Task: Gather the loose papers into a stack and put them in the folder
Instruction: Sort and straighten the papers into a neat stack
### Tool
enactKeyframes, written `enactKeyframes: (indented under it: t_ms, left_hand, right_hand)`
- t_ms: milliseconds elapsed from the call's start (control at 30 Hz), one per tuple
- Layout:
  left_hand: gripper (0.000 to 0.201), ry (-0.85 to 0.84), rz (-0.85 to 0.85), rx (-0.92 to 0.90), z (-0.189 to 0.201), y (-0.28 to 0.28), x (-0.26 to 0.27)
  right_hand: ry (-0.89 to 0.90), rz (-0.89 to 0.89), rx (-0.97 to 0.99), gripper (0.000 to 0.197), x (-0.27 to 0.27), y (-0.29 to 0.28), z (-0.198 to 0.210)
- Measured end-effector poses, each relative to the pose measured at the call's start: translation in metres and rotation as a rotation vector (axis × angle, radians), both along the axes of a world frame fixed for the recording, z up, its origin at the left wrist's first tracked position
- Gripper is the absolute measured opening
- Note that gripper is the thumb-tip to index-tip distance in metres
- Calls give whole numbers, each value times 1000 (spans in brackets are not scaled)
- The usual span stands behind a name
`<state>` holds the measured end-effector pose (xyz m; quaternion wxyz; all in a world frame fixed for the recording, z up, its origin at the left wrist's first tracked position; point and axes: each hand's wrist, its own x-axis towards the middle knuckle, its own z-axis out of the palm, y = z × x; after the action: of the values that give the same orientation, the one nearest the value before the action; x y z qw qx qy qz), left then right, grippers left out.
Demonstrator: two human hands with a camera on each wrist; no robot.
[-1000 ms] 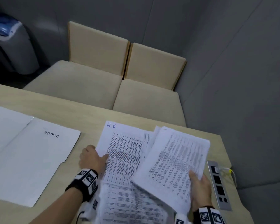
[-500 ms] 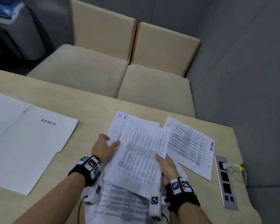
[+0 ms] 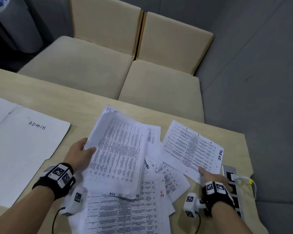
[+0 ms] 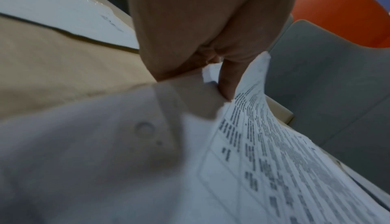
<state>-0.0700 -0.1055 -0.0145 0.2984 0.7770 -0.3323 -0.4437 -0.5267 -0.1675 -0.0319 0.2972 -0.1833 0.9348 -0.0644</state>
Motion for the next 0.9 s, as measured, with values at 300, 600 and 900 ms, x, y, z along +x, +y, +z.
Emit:
enactKeyframes:
  t_ms: [300, 600, 900]
  left_hand:
    - [28, 117, -17, -60, 0, -3, -8]
    - [16, 220, -81, -105, 6, 9, -7]
    - [33, 459, 16, 34, 10, 30, -13]
  right_hand:
    - [-304, 250, -708, 35, 47, -9, 84]
    - [-903, 966, -514, 31, 126, 1, 186]
    - [-408, 1241, -503, 50, 216, -17, 79]
